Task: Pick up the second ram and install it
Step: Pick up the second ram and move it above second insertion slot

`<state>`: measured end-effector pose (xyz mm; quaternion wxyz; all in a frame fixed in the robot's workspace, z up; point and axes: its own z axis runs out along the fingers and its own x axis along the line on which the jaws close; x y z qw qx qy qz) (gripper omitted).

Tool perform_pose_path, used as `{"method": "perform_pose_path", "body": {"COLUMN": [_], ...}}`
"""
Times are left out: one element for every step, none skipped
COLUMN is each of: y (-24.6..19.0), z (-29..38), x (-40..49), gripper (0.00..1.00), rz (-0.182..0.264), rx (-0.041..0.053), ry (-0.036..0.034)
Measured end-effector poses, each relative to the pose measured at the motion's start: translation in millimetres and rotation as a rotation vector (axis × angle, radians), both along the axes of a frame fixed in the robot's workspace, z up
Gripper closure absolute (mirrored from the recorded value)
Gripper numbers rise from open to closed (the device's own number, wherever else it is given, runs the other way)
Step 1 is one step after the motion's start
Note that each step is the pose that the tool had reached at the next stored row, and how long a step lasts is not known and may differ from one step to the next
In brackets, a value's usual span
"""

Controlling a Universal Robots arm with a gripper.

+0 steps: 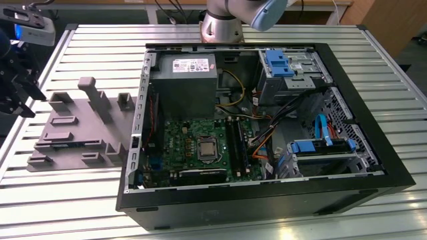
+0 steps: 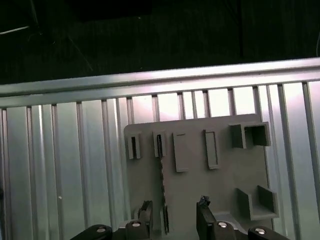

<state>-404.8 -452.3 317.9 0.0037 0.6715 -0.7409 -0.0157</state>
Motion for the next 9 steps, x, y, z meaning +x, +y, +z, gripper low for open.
{"method": "perform_pose_path", "body": {"y": [0.0,-0.3,-0.9,-1.4,-1.4,-1.6,-1.7,-1.9,-2.1], "z": [-1.2,-1.6,-1.7,-1.7,-1.8,-1.7,-2.0,-2.4,-3.0], "x": [0.0,-0.1,-0.2,-0.4,-0.3,-0.4,-0.4,-0.6,-0.7], "gripper": [0.53,0.53,0.53,0.53,0.54,0.54,0.61,0.61,0.61], "rz": [0.017,0.027,0.034,0.036,0.036,0.037,0.038,0.040,0.044], "rx": [0.0000,-0.0001,-0.0002,-0.0002,-0.0001,-0.0002,-0.0001,0.0001,0.0001], "ry": [0.0000,0.0000,-0.0006,-0.0012,-0.0013,-0.0014,-0.0019,-0.0024,-0.0029]}}
